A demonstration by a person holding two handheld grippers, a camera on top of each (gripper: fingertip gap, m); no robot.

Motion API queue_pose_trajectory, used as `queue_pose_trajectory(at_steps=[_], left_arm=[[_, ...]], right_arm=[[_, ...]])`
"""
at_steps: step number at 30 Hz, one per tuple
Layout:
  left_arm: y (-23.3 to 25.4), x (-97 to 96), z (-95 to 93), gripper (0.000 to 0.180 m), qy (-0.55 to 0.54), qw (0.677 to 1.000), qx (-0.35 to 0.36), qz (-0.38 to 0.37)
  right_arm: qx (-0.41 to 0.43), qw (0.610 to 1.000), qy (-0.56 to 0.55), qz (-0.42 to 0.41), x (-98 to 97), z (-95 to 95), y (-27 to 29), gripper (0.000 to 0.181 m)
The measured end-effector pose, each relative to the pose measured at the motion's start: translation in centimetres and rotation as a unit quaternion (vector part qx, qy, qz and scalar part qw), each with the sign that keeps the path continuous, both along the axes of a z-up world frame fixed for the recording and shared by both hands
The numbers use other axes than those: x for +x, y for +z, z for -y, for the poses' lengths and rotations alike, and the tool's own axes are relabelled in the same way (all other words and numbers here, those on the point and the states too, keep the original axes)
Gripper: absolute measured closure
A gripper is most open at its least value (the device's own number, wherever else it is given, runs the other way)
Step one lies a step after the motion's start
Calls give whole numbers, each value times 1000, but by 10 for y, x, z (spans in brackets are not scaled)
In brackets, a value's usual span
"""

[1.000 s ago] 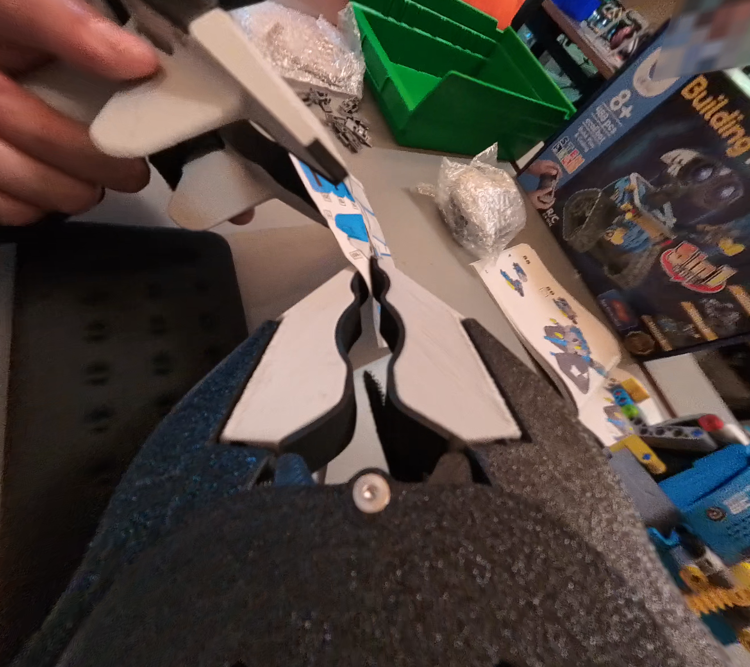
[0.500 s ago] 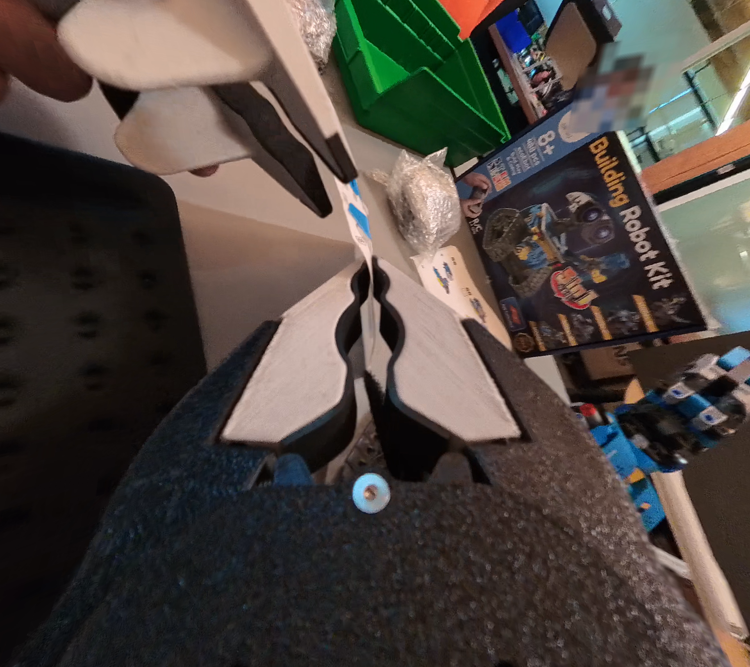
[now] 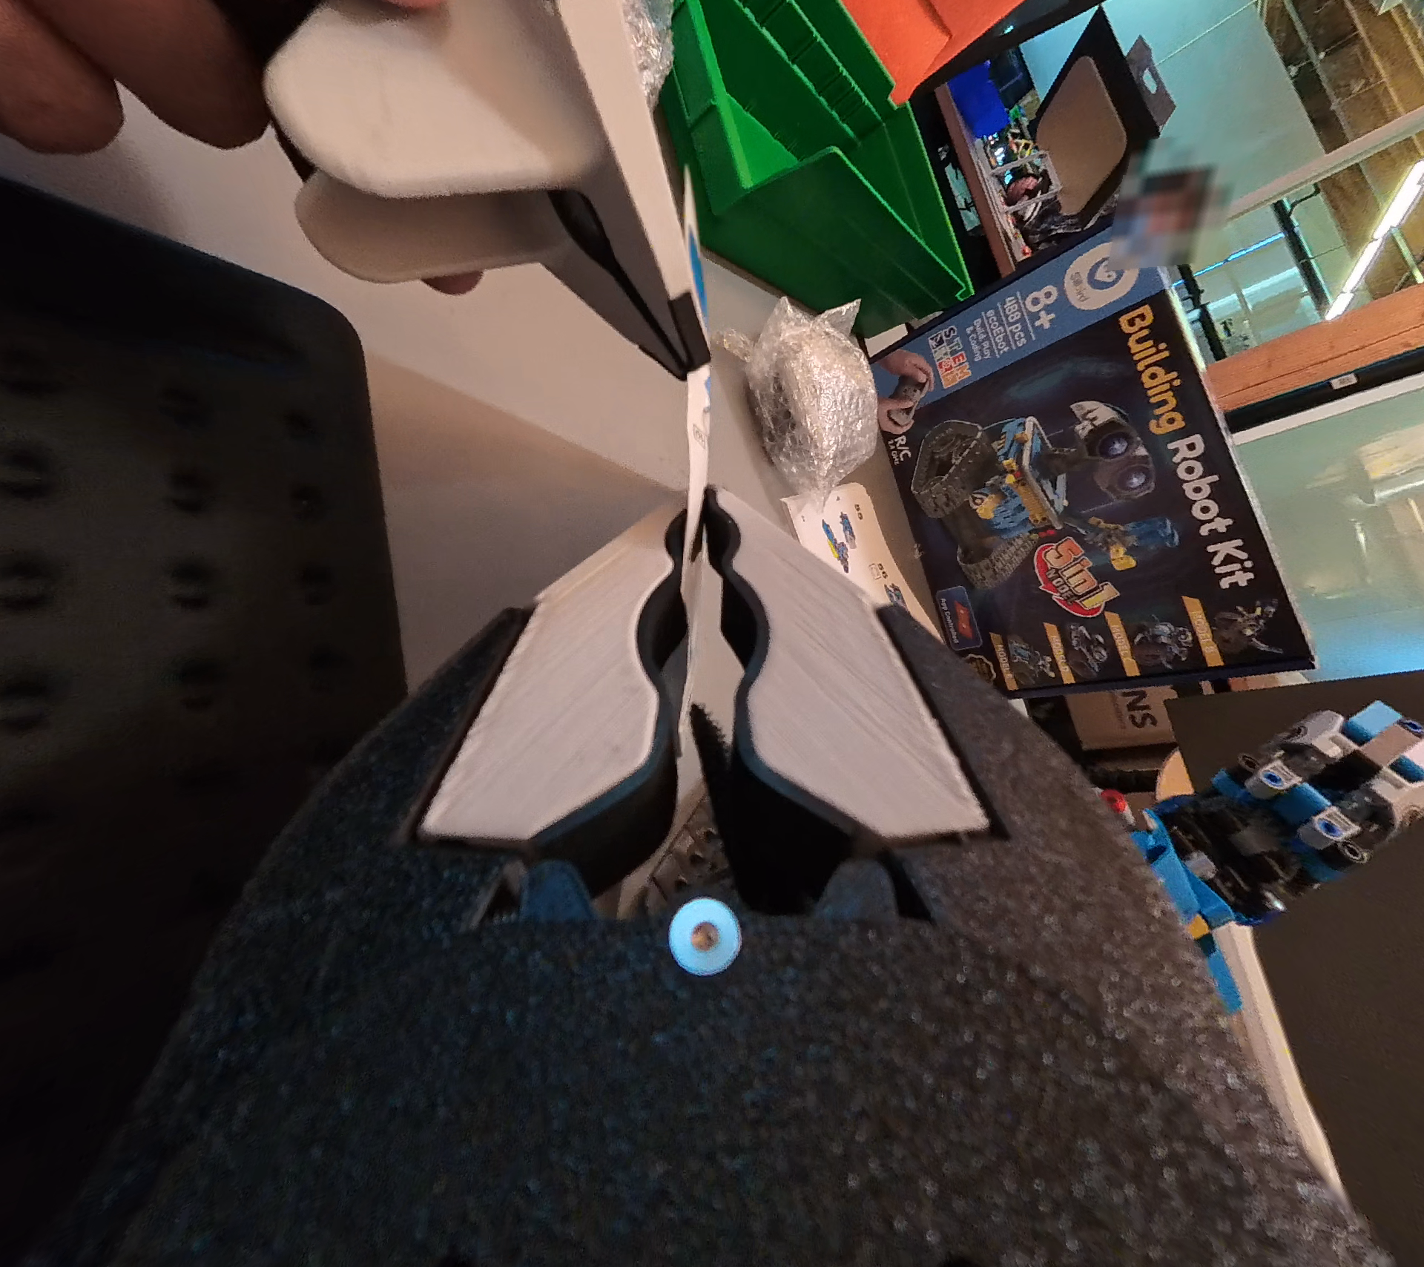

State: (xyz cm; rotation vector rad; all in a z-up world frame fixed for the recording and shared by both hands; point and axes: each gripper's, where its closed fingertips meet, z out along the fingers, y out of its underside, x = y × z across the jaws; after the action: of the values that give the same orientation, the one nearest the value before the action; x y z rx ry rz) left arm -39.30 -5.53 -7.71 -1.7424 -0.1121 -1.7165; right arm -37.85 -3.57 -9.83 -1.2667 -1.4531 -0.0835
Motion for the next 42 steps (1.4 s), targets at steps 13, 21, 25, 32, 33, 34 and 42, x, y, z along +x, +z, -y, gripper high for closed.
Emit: queue_pose_trajectory(at_steps=[13,21,25,32,33,34,42], left_arm=[[12,2,5,180,-8,998,64,-23],[9,4,0,171,-13,1000,23,-5],[8,7,-1,165,-9,1000,15,-14],[0,7,-7,165,14,999,-17,-29],[-2,7,-7,166,15,999,-22,-31],[-4,7,-7,169,16,999,-25,-36],[-3,8,-7,180,14,999,-20,-49]], right_arm=[[-179,977,27,-114,-5,11,5,181],[-85,994,6,-62,1,2,-1,181],[-63,996,5,-57,3,3,-2,181],[6,1000,8,-20,10,5,-6,181],[4,1000,9,-20,10,5,-7,181],[4,1000,10,-20,10,6,-7,181],[-12,999,13,-39,13,5,-5,181]])
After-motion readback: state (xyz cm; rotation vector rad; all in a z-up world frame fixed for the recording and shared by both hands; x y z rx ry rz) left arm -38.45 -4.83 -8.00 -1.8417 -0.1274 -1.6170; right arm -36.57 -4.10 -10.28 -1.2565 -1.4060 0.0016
